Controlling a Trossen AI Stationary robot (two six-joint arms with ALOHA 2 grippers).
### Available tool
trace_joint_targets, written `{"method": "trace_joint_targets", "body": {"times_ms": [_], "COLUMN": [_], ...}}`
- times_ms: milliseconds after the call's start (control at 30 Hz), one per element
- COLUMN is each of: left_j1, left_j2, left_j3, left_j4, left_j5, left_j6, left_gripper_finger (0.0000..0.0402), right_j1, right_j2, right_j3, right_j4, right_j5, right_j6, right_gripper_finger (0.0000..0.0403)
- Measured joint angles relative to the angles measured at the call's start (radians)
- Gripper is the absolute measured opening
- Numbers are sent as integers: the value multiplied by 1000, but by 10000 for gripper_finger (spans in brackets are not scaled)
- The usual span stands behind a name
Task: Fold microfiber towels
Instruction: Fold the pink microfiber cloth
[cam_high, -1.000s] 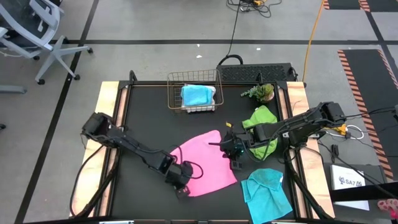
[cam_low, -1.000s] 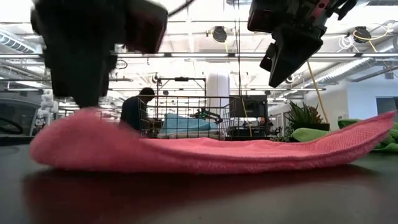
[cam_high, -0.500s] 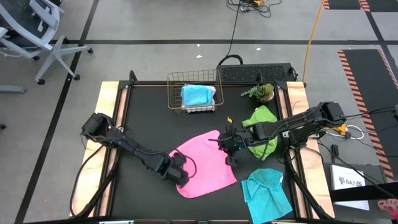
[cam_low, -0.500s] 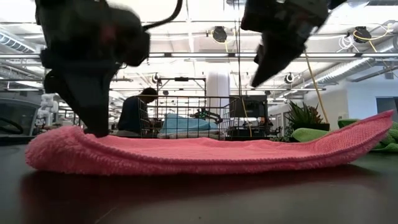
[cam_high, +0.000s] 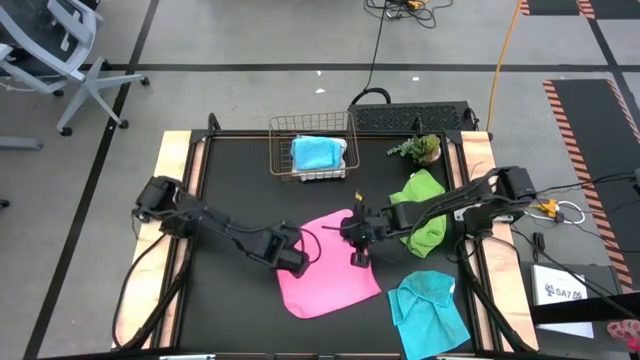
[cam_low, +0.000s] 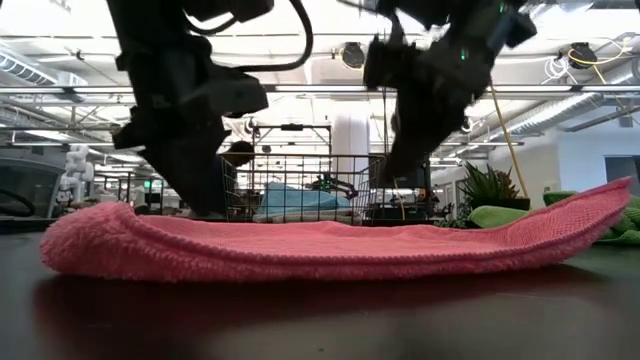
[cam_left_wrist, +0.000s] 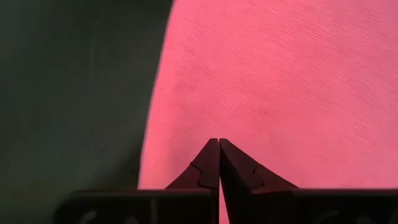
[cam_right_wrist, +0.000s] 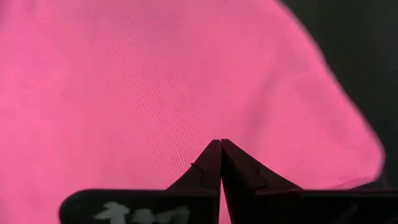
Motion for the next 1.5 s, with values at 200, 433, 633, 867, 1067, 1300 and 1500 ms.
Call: {"method": "trace_joint_targets", "body": {"times_ms": [200,433,633,867,1067,1300,1500], "left_j1": [29,33,40,57,63,68,92], "left_j2": [0,0,0,0,0,-1,-1], "left_j3": [0,0,0,0,0,0,0], "left_j4": [-5,-8,-14,-14,-12,-69,-189], "left_j5": [0,-8,-8,-6,19,20,55], "left_j6": [27,44,74,106,132,159,71], "left_gripper_finger": [6,13,3,12,6,3,3], "right_j1": [0,2,38,67,30,-16,-39], "right_j2": [94,113,108,77,-20,-114,-137], "right_j3": [0,0,3,-2,-1,-1,-1], "right_j4": [-12,-56,-139,-158,-118,-114,-114], "right_j5": [-1,-7,-82,-28,60,100,99], "right_j6": [-20,4,113,154,140,100,91], "right_gripper_finger": [0,0,0,0,0,0,0]}}
